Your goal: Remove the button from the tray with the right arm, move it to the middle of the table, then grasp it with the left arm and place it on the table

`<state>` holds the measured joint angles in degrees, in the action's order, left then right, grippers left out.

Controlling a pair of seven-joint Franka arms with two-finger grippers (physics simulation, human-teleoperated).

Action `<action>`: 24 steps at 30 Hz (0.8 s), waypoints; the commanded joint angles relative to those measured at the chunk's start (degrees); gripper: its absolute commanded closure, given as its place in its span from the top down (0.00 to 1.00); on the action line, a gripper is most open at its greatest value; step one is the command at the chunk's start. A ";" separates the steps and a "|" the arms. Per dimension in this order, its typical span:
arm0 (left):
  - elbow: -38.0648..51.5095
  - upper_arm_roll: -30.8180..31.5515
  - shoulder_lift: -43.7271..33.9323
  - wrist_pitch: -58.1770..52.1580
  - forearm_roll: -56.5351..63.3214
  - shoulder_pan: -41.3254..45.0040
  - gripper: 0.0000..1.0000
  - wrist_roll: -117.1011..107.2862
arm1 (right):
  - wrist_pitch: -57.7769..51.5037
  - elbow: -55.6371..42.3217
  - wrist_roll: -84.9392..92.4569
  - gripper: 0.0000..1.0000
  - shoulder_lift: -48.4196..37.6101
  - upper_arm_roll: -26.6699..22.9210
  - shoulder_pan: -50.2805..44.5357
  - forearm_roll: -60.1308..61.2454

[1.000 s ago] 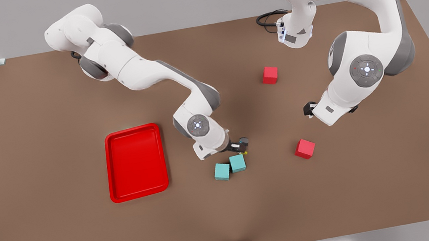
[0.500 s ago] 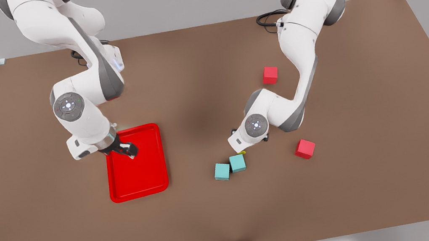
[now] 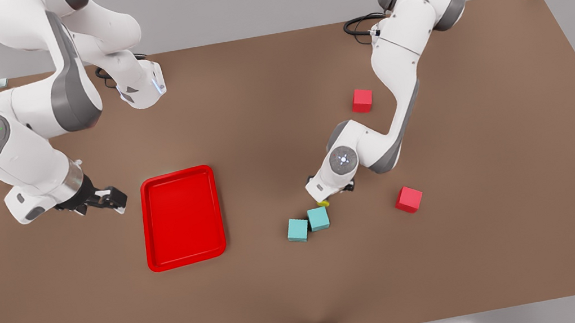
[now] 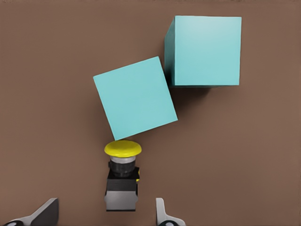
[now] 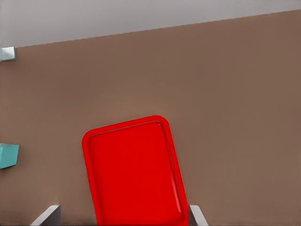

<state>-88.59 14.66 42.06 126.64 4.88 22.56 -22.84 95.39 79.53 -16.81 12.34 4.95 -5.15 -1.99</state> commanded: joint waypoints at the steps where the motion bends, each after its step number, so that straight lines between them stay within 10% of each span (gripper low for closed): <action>1: -0.09 0.02 0.13 5.54 0.13 0.03 1.00 -1.42 | -2.49 -0.08 15.49 1.00 0.93 0.06 -0.82 0.15; 24: 1.05 -0.07 5.22 5.37 4.88 0.38 1.00 4.21 | -3.10 -0.96 16.02 1.00 2.16 -0.29 -0.12 2.35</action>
<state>-87.84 14.58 47.03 131.71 9.54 22.95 -19.94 92.36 78.50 -4.85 14.56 4.72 -5.26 2.30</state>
